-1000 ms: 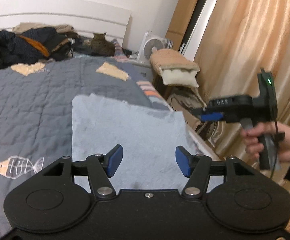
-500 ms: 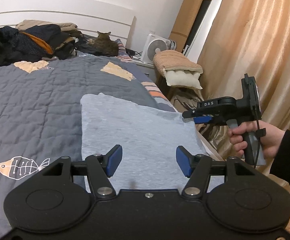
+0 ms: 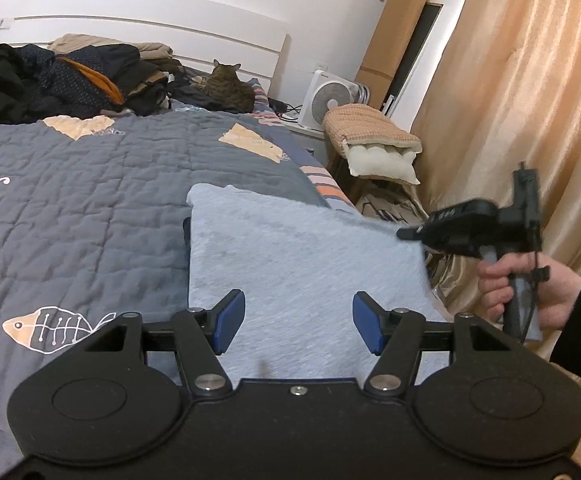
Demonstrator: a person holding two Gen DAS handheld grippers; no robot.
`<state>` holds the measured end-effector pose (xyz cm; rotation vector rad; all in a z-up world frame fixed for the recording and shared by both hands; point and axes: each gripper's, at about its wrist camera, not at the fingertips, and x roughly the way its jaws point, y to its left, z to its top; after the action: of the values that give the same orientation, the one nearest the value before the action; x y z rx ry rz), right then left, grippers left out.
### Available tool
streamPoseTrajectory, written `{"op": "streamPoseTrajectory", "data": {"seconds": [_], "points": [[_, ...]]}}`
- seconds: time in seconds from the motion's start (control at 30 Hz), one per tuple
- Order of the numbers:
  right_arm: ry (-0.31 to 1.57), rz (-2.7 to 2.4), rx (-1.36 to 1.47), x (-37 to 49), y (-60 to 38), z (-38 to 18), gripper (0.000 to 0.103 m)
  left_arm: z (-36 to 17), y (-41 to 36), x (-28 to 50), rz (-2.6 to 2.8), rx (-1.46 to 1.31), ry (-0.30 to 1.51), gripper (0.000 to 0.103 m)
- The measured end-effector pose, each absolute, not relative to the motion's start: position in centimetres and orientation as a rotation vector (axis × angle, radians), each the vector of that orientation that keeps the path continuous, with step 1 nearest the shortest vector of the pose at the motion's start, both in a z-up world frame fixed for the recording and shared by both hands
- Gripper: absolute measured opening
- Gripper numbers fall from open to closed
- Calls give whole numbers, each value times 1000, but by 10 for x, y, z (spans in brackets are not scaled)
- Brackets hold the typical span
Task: Fold clothes
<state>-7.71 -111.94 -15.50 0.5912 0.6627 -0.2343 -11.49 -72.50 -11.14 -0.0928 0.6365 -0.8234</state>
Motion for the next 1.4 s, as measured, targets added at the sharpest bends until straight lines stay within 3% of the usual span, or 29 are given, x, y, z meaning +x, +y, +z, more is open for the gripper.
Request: {"op": "streamPoseTrajectory", "data": {"seconds": [0.13,0.37,0.5,0.77,0.9,1.1,1.27,1.33,1.4], "points": [[708,-252,562,-78,-1119,-166,6,-113,-725,-116,-826,-79,638,59],[664,-188,596,-136,-1111,-138,14,-112,-722,-114,-827,-84,637,60],[651,-150,627,-186,-1091,-133,37,-110,-723,-117,-837,-79,628,60],[691,-148,641,-250,-1062,-154,41,-109,-727,-124,-863,-76,621,60],[664,-130,686,-260,-1056,-160,41,-109,-727,-126,-867,-74,620,66],[652,-112,733,-268,-1046,-170,47,-111,-725,-126,-872,-75,621,66],[699,-128,752,-253,-1039,-187,47,-111,-724,-125,-867,-79,624,66],[663,-133,777,-256,-1035,-189,38,-112,-724,-124,-867,-78,625,66],[635,-133,799,-260,-1034,-187,14,-112,-723,-124,-867,-77,625,66]]}}
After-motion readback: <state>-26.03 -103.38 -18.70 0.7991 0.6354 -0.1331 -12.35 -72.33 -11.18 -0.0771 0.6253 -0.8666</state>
